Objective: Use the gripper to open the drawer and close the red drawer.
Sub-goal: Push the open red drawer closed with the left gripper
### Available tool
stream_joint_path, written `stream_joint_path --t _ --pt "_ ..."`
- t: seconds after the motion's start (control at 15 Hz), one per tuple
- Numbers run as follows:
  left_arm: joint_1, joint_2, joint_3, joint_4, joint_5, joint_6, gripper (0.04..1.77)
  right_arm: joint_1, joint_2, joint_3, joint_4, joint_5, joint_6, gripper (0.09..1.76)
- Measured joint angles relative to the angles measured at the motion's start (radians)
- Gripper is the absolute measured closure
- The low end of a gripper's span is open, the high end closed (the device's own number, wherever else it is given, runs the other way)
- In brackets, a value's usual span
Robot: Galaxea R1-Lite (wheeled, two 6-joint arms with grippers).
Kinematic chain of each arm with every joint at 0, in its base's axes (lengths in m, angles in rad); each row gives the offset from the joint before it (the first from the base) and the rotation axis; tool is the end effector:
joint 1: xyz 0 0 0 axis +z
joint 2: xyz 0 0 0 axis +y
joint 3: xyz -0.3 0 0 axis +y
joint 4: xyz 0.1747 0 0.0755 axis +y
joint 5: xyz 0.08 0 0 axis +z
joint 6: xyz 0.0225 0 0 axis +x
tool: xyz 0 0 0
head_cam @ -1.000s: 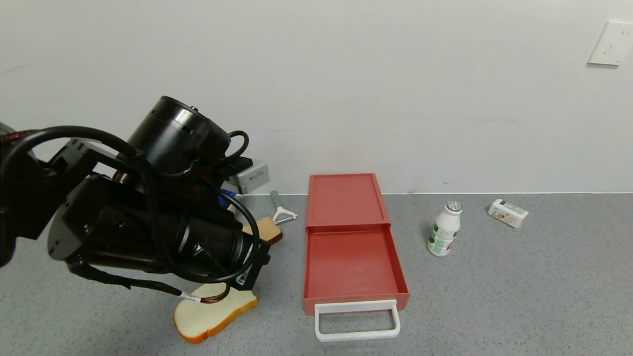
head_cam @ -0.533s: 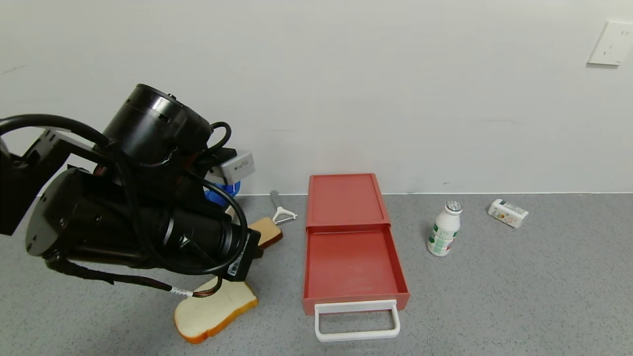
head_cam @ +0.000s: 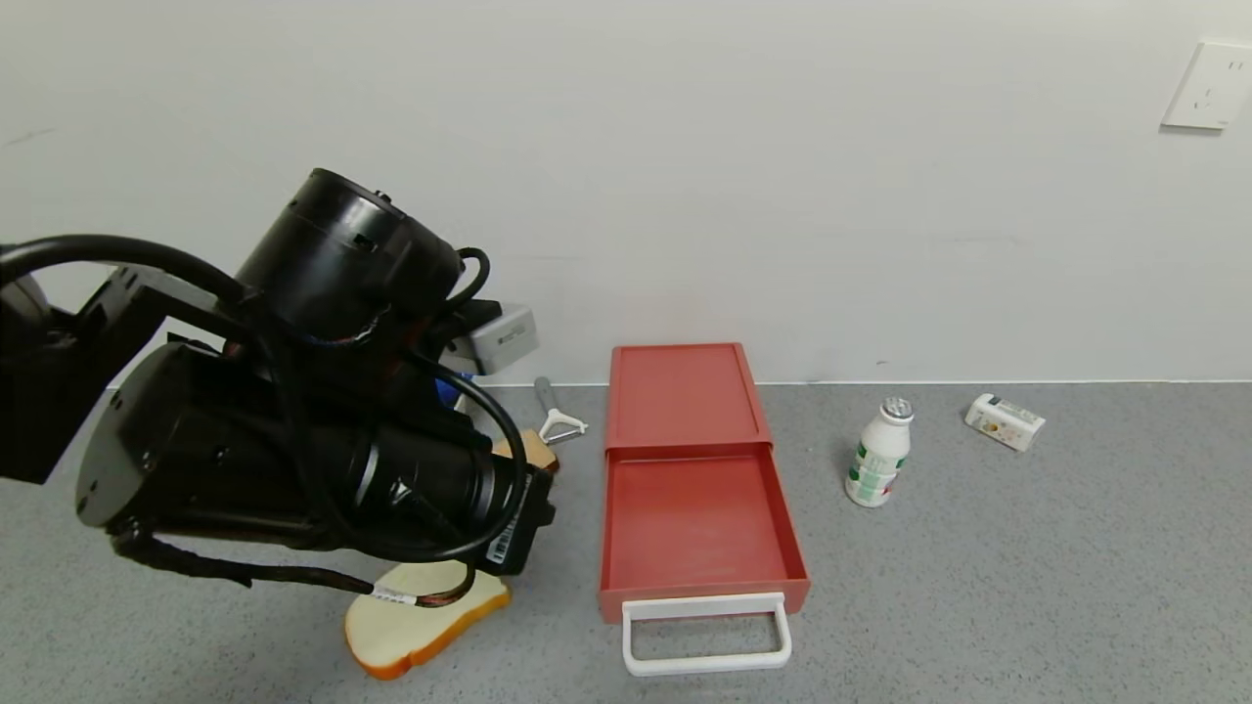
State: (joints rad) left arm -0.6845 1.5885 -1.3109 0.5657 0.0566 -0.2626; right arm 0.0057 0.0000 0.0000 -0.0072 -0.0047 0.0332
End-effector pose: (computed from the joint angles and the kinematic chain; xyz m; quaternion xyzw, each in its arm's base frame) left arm 0.2039 -0.1648 0.2482 0.0333 0.4151 -0.2294 0.8798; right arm -0.0228 -0.0002 0.0762 0.0166 -0.0036 0.0006 0.9999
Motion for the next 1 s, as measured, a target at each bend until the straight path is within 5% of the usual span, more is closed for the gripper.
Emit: stream_joint_path --t 0.53,1.0 --pt "-0.213 0.179 -0.111 0.007 0.081 -0.305 1.7 0.0 0.0 0.0 0.0 0.0 0.0 0.15" --pt "-0.301 0.336 -0.128 0.034 0.08 -0.458 1.7 0.0 0.0 0.0 0.0 0.0 0.0 0.15"
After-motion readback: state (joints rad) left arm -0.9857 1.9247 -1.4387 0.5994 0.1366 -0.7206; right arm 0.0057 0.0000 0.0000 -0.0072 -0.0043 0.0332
